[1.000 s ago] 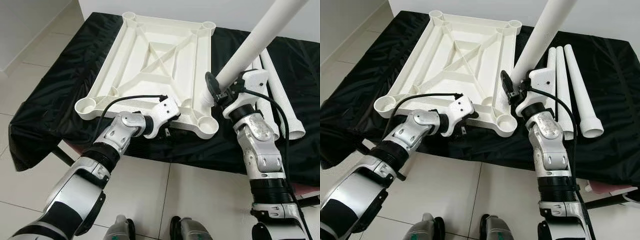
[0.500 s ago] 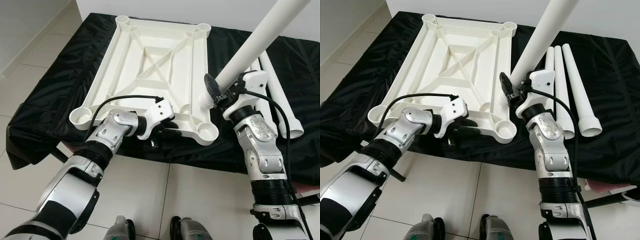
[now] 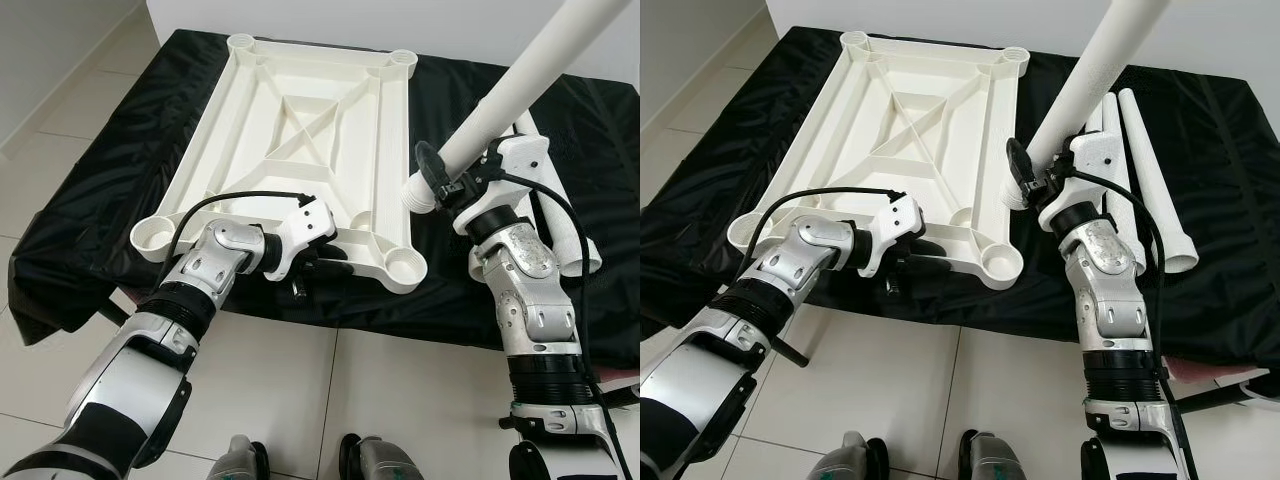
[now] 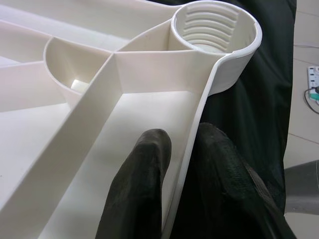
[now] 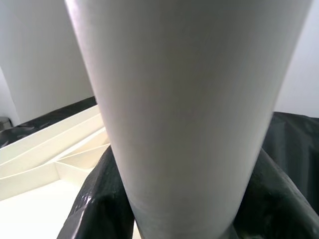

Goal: Building children table

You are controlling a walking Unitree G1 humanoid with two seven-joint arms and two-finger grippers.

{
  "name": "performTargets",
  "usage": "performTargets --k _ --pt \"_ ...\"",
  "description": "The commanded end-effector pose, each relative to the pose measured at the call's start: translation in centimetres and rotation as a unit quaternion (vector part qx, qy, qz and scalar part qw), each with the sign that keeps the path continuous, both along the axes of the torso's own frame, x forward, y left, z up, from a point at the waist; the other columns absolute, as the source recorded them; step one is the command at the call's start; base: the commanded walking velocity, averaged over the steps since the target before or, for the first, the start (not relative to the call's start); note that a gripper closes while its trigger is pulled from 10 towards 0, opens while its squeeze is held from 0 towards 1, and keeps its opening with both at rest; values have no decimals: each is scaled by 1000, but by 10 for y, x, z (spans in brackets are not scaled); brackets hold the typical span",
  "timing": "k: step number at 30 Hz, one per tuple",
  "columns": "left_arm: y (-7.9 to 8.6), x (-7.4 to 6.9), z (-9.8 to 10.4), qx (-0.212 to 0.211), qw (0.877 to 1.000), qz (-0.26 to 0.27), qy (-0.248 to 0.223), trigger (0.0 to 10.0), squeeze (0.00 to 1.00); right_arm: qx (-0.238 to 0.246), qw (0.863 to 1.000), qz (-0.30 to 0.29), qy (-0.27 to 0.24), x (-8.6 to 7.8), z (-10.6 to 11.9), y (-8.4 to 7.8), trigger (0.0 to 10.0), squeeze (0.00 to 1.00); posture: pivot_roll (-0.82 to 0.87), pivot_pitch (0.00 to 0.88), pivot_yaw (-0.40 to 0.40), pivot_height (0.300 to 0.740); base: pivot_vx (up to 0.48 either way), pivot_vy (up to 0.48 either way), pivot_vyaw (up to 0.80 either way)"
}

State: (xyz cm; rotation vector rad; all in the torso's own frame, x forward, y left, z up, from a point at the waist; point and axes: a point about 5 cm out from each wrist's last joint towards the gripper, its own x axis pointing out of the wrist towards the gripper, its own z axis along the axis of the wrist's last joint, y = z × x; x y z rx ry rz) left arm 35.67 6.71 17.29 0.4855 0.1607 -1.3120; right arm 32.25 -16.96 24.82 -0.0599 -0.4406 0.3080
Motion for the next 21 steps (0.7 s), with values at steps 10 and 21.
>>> performTargets --k 10,21 --pt "19 24 -4 -11 983 180 -20 10000 0 6 1000 21 3 0 3 1 10000 0 -63 200 10 740 0 0 0" --pt "8 20 -2 -10 991 135 -18 10000 0 4 999 36 5 -3 3 4 10000 0 -67 196 19 740 0 0 0"
